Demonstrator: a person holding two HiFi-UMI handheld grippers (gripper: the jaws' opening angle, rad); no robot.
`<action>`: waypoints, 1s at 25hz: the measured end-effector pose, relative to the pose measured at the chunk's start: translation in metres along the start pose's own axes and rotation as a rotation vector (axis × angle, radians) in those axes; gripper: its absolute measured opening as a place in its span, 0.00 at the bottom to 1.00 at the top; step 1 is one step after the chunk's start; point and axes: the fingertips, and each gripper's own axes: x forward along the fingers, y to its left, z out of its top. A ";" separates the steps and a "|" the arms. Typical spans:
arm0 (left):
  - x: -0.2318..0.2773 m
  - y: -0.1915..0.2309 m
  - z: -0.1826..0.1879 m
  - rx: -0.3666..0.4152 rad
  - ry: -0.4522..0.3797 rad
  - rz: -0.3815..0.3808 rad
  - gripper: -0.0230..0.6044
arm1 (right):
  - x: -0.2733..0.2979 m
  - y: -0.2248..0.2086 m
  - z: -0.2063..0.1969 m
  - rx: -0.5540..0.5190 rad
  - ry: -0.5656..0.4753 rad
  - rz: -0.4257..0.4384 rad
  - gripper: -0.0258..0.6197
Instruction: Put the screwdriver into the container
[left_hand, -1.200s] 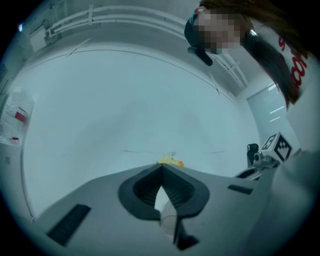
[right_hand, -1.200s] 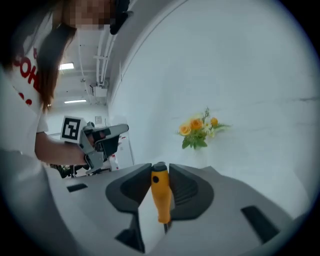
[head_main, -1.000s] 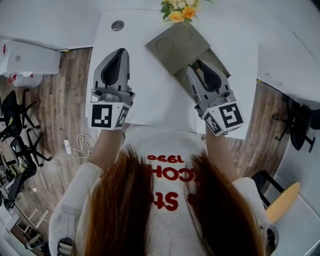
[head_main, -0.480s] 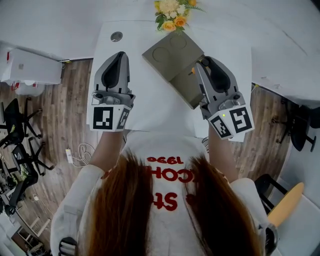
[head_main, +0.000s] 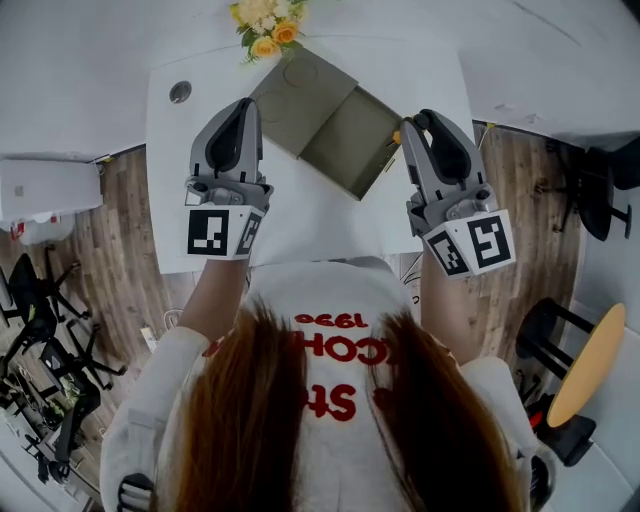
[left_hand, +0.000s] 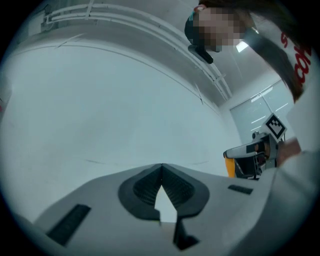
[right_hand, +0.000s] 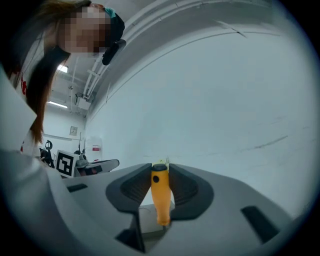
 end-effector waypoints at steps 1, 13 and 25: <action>0.003 -0.006 -0.001 -0.005 0.000 -0.013 0.05 | -0.005 -0.003 -0.001 -0.006 0.005 -0.010 0.21; 0.021 -0.026 -0.039 -0.038 0.079 -0.062 0.05 | 0.007 0.002 -0.055 -0.103 0.164 0.035 0.20; 0.026 -0.025 -0.091 -0.071 0.187 -0.066 0.05 | 0.035 0.012 -0.155 -0.401 0.481 0.181 0.20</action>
